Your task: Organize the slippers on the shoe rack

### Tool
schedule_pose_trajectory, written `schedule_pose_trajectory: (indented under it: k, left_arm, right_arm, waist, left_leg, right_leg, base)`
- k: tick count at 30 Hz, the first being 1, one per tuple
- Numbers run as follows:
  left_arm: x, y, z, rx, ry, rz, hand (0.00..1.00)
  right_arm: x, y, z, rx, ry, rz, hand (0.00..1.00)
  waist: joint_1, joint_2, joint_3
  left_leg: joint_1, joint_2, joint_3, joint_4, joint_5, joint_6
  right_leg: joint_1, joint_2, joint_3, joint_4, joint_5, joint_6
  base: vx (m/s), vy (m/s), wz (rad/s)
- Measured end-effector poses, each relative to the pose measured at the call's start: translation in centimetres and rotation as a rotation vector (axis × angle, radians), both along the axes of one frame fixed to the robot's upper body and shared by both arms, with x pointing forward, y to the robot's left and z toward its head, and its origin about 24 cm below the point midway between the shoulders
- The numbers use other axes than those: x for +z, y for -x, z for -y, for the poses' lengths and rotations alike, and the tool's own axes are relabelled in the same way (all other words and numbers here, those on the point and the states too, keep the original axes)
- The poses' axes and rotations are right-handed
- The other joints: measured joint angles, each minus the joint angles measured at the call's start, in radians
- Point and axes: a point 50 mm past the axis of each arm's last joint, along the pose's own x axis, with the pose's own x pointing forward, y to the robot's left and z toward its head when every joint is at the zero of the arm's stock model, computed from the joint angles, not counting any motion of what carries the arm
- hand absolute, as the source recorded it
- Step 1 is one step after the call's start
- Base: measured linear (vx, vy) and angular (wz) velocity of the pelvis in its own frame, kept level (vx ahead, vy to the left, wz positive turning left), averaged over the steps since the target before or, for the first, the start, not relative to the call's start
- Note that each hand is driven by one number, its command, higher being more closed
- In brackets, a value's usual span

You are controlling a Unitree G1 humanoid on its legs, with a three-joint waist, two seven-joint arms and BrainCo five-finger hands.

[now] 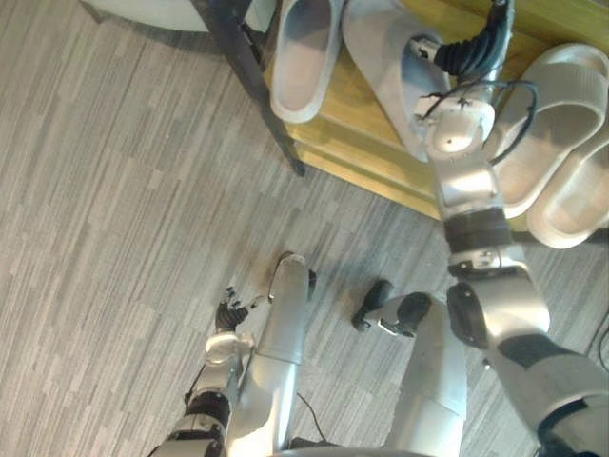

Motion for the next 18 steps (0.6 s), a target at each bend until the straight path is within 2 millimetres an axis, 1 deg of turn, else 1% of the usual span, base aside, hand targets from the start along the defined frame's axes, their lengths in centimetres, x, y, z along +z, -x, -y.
schedule_pose_trajectory:
  k: [1, 4, 7, 11, 12, 15, 18]
  left_arm:
    - [0.0, 0.0, 0.0, 0.002, 0.001, -0.002, 0.0]
    - [-0.1, 0.1, -0.3, 0.019, 0.007, -0.014, 0.0]
    - [-0.2, 0.2, -0.3, 0.025, 0.011, -0.015, 0.0]
    - [-0.2, 0.2, -0.4, 0.027, 0.013, -0.015, 0.0]
    - [-0.2, 0.3, -0.5, 0.033, 0.015, -0.016, 0.0]
    - [-0.3, 0.4, -0.7, 0.045, 0.02, -0.019, 0.0]
    - [-0.3, 0.5, -0.7, 0.05, 0.022, -0.021, 0.0]
  right_arm:
    - [-0.1, 0.1, 0.0, 0.003, 0.001, 0.002, 0.0]
    - [-1.3, -0.1, -0.1, 0.016, -0.001, -0.028, 0.0]
    - [-2.1, 0.3, -0.4, 0.043, -0.008, -0.024, 0.0]
    - [-3.9, 0.3, -0.7, 0.076, -0.01, -0.077, 0.0]
    - [-4.1, 0.2, -0.9, 0.086, -0.015, -0.084, 0.0]
    - [-4.5, 0.2, -1.5, 0.127, -0.056, -0.096, 0.0]
    - [-6.0, 0.1, -2.2, 0.181, -0.119, -0.128, 0.0]
  waist:
    - [0.0, 0.0, 0.0]
    - [-0.001, 0.0, 0.0]
    - [-0.002, 0.0, 0.0]
    - [-0.004, 0.0, 0.0]
    - [-0.007, 0.0, 0.0]
    - [-0.012, 0.0, 0.0]
    - [-0.015, 0.0, 0.0]
  left_leg:
    - [0.002, 0.001, 0.001, 0.0, 0.0, 0.0]
    - [0.013, 0.013, 0.006, -0.002, -0.001, 0.001]
    - [0.018, 0.016, 0.012, -0.008, -0.001, 0.001]
    - [0.038, 0.02, 0.019, -0.018, -0.001, 0.002]
    - [0.039, 0.021, 0.02, -0.019, -0.002, 0.002]
    - [0.039, 0.03, 0.022, -0.021, -0.002, 0.004]
    - [0.04, 0.031, 0.025, -0.028, -0.002, 0.004]
  right_leg:
    - [0.002, 0.001, 0.0, -0.002, 0.001, -0.001]
    - [0.018, 0.01, -0.002, -0.013, 0.003, 0.002]
    - [0.019, 0.012, 0.003, -0.018, 0.005, 0.006]
    - [0.033, 0.014, 0.008, -0.026, 0.006, 0.007]
    - [0.033, 0.015, 0.009, -0.028, 0.007, 0.009]
    - [0.033, 0.026, 0.009, -0.037, 0.01, 0.015]
    - [0.034, 0.029, 0.01, -0.045, 0.014, 0.019]
  base:
    - [0.01, 0.026, -0.05]
    - [0.01, 0.033, -0.06]
    - [0.0, 0.032, -0.04]
    - [0.0, 0.004, -0.01]
    - [0.0, 0.018, -0.06]
    - [0.0, 0.022, -0.09]
    - [0.0, 0.016, -0.03]
